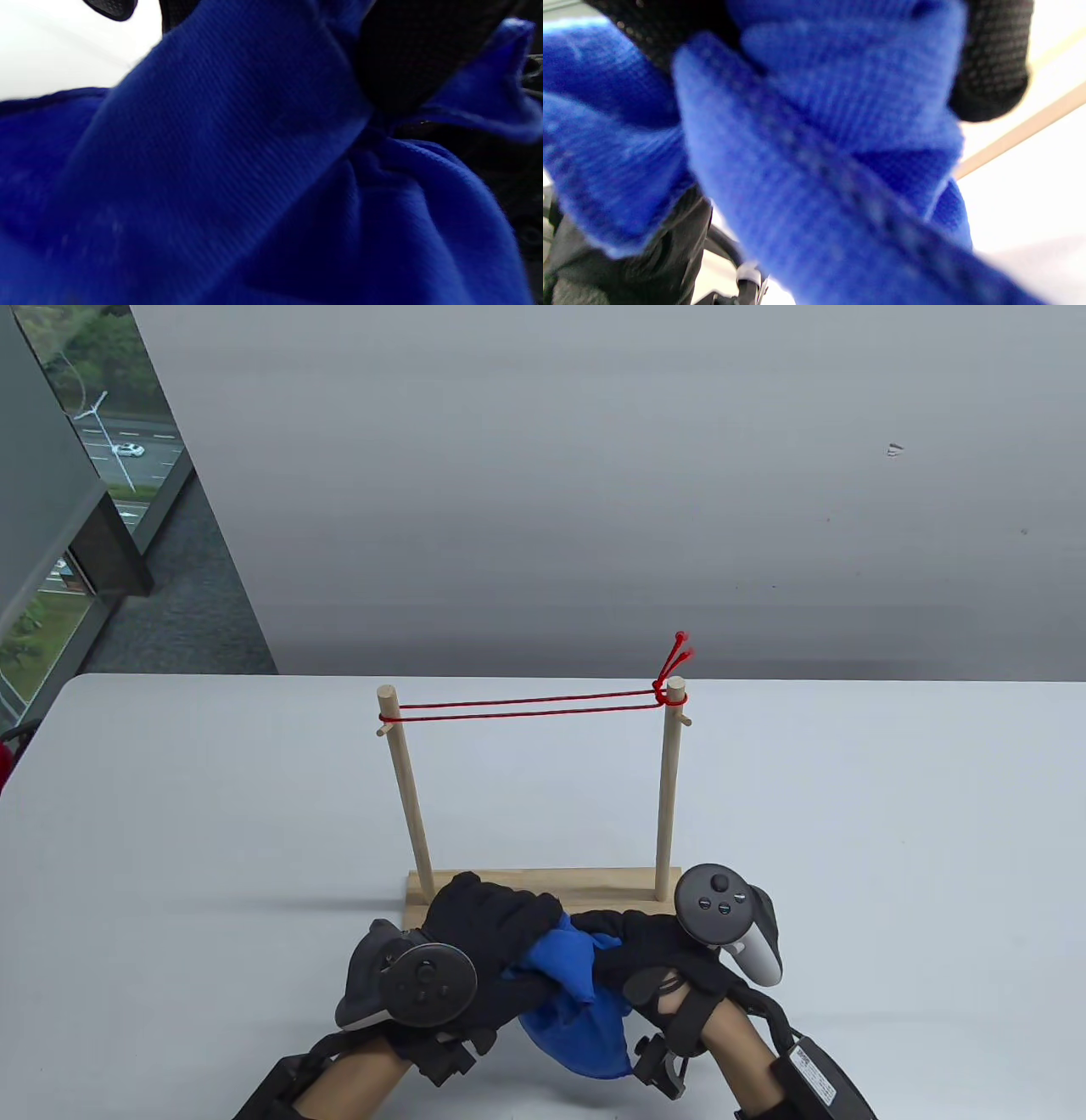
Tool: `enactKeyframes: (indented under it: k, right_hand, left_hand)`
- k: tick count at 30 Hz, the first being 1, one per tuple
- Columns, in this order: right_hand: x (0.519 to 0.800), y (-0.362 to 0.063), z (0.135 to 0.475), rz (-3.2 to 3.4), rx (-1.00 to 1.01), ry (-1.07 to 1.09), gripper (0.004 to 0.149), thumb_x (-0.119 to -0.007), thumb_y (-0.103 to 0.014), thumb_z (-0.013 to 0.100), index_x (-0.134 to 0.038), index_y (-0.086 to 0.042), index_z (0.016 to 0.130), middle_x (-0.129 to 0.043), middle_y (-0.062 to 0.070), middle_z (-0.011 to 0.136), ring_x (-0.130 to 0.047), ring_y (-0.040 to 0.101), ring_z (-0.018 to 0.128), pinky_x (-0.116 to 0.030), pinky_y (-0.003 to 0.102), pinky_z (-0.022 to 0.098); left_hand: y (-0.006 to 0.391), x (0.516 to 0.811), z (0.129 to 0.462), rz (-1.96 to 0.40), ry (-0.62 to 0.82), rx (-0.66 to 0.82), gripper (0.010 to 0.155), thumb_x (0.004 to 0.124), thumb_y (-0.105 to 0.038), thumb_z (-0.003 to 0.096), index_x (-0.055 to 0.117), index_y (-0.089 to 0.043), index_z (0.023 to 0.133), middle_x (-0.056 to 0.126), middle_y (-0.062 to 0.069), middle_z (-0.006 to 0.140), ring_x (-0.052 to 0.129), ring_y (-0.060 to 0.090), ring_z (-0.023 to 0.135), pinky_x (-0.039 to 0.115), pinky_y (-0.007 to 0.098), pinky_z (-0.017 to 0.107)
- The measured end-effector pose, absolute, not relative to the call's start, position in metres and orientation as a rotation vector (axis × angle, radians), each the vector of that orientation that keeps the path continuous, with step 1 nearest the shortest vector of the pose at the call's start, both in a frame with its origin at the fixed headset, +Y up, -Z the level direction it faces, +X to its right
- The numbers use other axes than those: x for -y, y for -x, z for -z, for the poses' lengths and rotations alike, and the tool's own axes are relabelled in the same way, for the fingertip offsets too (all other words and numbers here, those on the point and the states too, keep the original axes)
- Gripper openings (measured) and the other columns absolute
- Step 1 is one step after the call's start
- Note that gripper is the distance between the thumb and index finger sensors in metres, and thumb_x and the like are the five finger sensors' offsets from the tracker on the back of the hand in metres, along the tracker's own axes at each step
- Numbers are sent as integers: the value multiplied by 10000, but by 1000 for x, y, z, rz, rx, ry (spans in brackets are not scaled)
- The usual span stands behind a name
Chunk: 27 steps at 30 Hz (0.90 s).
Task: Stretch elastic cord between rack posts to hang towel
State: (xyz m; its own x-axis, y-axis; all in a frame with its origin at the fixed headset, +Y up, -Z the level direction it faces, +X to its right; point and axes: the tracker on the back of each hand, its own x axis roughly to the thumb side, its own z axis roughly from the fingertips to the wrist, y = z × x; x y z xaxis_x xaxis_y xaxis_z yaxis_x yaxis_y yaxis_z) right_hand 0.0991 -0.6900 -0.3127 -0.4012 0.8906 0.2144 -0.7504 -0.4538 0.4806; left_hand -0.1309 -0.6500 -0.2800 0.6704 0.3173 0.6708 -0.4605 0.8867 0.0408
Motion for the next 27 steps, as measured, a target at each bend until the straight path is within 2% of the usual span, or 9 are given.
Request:
enactKeyframes:
  k: [3, 5, 9, 14, 19, 24, 27]
  right_hand:
    - [698, -101, 308, -2006, -443, -577, 564, -767, -379, 436, -677, -105, 920, -798, 167, 814, -959, 337, 560, -819, 483, 377]
    - [698, -105, 304, -1991, -434, -563, 630, -744, -407, 455, -559, -121, 985, -697, 177, 906, -891, 384, 668, -772, 535, 437]
    - [690, -122, 297, -2033, -340, -536, 715, -739, -449, 462, -427, -157, 1035, -530, 177, 1019, -740, 442, 841, -667, 636, 532]
    - [677, -145, 289, -2053, -247, -492, 728, -745, -448, 463, -412, -153, 1040, -462, 181, 1046, -603, 477, 933, -561, 700, 581]
    - [656, -149, 274, -2190, -39, -478, 753, -786, -482, 444, -462, -118, 1018, -532, 190, 999, -644, 458, 879, -542, 703, 586]
    - [649, -124, 264, -2305, -40, -566, 842, -807, -602, 423, -488, -86, 1007, -642, 185, 934, -776, 412, 774, -637, 652, 546]
    - [651, -107, 266, -2362, 34, -556, 811, -807, -590, 423, -515, -98, 998, -702, 169, 891, -842, 380, 704, -687, 618, 512]
  left_hand:
    - [131, 650, 280, -476, -210, 717, 465, 975, -455, 388, 945, -212, 783, 1042, 0, 675, 991, 323, 651, 600, 666, 711]
    - [132, 648, 281, -471, -202, 717, 452, 970, -444, 392, 954, -179, 757, 1045, 14, 627, 997, 324, 604, 620, 657, 699]
    - [140, 647, 288, -571, -152, 655, 445, 957, -443, 404, 960, -142, 731, 1049, 29, 572, 1004, 326, 547, 648, 645, 680]
    - [152, 649, 295, -611, -162, 559, 448, 957, -454, 401, 970, -128, 707, 1059, 27, 533, 1017, 320, 508, 675, 635, 658]
    - [156, 653, 296, -642, -150, 507, 447, 956, -456, 402, 973, -121, 698, 1062, 28, 518, 1024, 318, 491, 685, 630, 651]
    - [153, 654, 294, -659, -133, 510, 447, 955, -458, 402, 975, -121, 695, 1065, 27, 512, 1027, 316, 486, 688, 629, 649]
    - [149, 654, 292, -687, -105, 528, 447, 957, -458, 399, 977, -121, 692, 1066, 28, 511, 1028, 317, 487, 686, 632, 651]
